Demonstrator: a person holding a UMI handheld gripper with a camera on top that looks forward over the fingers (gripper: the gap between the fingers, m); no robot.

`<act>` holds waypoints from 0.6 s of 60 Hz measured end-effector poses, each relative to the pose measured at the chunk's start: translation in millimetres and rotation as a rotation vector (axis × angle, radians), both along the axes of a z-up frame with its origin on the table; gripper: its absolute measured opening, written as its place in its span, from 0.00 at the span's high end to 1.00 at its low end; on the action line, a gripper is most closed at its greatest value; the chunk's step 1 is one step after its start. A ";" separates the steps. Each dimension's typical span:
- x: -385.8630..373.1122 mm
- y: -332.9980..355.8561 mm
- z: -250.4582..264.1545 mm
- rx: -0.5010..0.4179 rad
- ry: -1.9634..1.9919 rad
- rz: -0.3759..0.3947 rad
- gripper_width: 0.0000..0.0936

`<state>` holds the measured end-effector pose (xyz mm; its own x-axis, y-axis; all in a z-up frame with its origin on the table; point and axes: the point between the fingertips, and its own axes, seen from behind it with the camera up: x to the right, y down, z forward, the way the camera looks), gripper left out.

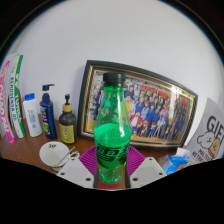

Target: Pour water

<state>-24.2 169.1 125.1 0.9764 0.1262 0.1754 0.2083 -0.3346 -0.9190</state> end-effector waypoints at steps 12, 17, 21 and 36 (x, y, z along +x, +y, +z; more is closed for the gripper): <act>-1.1 -0.1 -45.6 -0.049 0.119 0.006 0.63; 1.3 -1.4 -44.9 -0.017 0.147 0.002 0.60; 2.2 -3.6 -44.7 -0.008 0.163 0.002 0.55; 4.6 -21.5 -48.4 -0.086 0.182 -0.014 0.08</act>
<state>-19.6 147.6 76.7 0.9927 0.1198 -0.0149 0.0365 -0.4155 -0.9089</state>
